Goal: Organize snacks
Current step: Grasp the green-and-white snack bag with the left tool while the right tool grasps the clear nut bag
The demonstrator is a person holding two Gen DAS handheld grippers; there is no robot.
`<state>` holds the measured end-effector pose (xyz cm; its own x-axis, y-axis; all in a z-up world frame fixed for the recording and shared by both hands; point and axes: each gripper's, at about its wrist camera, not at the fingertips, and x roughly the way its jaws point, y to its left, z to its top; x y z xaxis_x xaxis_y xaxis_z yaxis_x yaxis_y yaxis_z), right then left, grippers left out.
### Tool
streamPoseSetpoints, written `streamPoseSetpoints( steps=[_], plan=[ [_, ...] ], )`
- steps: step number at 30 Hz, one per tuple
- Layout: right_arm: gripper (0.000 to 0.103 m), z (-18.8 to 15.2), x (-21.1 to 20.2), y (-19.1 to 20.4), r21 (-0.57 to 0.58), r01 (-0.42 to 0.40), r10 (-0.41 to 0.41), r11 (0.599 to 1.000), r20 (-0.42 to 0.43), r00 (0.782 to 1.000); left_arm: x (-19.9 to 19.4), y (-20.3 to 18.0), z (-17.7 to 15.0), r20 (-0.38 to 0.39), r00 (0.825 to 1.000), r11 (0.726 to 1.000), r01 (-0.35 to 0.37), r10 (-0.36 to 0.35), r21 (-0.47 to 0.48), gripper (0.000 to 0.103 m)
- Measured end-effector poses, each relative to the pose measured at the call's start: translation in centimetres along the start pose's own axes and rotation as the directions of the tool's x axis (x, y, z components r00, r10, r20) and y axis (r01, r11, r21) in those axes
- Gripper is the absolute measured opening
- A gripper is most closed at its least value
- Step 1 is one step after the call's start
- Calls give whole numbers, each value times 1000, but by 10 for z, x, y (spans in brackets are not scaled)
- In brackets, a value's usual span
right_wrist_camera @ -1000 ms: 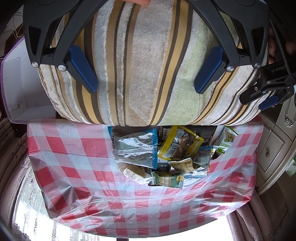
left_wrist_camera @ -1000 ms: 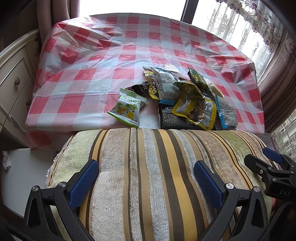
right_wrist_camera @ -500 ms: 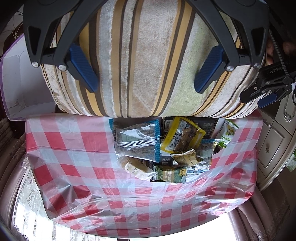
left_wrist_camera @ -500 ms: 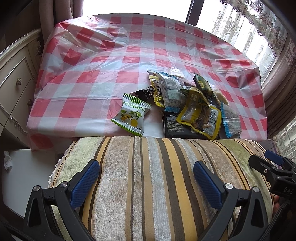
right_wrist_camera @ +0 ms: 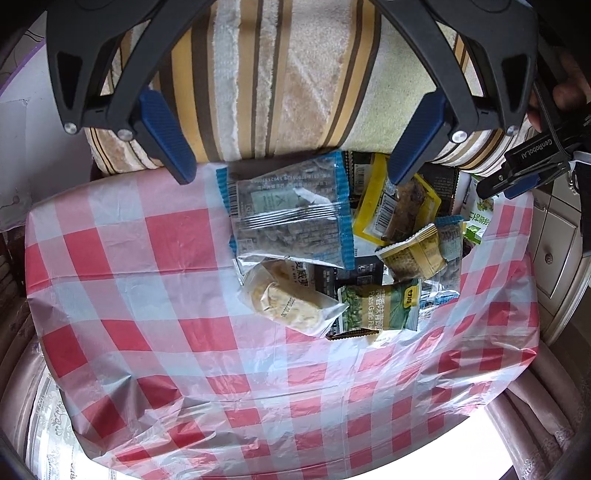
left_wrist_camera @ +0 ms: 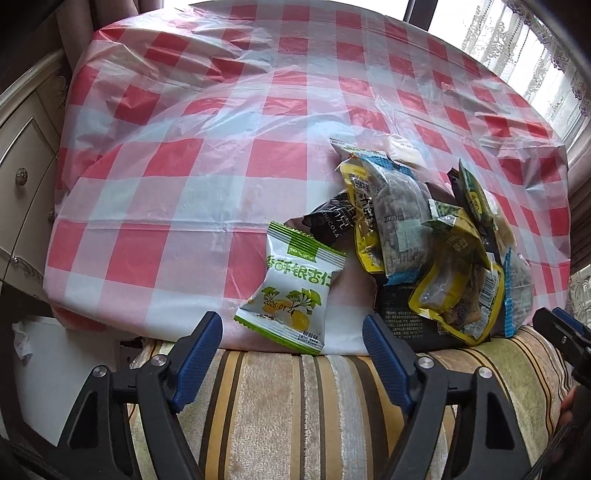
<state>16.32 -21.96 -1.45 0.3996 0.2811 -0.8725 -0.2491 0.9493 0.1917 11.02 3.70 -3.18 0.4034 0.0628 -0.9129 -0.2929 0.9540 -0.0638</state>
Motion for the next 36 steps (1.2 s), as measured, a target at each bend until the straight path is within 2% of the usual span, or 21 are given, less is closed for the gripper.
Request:
streamPoseSetpoints(
  steps=[3, 8, 11, 14, 21, 24, 32, 36],
  plan=[
    [103, 8, 8, -1, -5, 1, -1, 1000, -15, 1000, 10, -1, 8, -18, 1000, 1000, -25, 26, 17, 79],
    [103, 18, 28, -2, -15, 1, -2, 1000, -61, 998, 26, 0, 15, -63, 998, 999, -28, 30, 24, 56],
    [100, 21, 38, 0, -36, -4, 1, 999, -95, 995, 28, 0, 14, -64, 998, 999, -22, 24, 28, 54],
    [88, 21, 47, -2, -32, -18, 13, 999, -142, 990, 27, 1, 12, -55, 998, 1000, -9, 11, 24, 52],
    [82, 21, 52, 2, -59, -13, 4, 998, -159, 987, 20, 6, 11, -15, 1000, 1000, 8, -8, 18, 50],
    [68, 19, 49, -2, -42, -26, 19, 999, -147, 989, 10, 5, 9, 12, 1000, 1000, -2, 2, 22, 49],
    [65, 11, 31, -18, 5, -99, 99, 995, -102, 990, -18, 1, 8, 118, 993, 999, -31, 29, 15, 49],
    [65, 5, 8, -36, 32, -118, 120, 992, -57, 991, -32, -5, 9, 155, 987, 999, -40, 36, 21, 48]
  ],
)
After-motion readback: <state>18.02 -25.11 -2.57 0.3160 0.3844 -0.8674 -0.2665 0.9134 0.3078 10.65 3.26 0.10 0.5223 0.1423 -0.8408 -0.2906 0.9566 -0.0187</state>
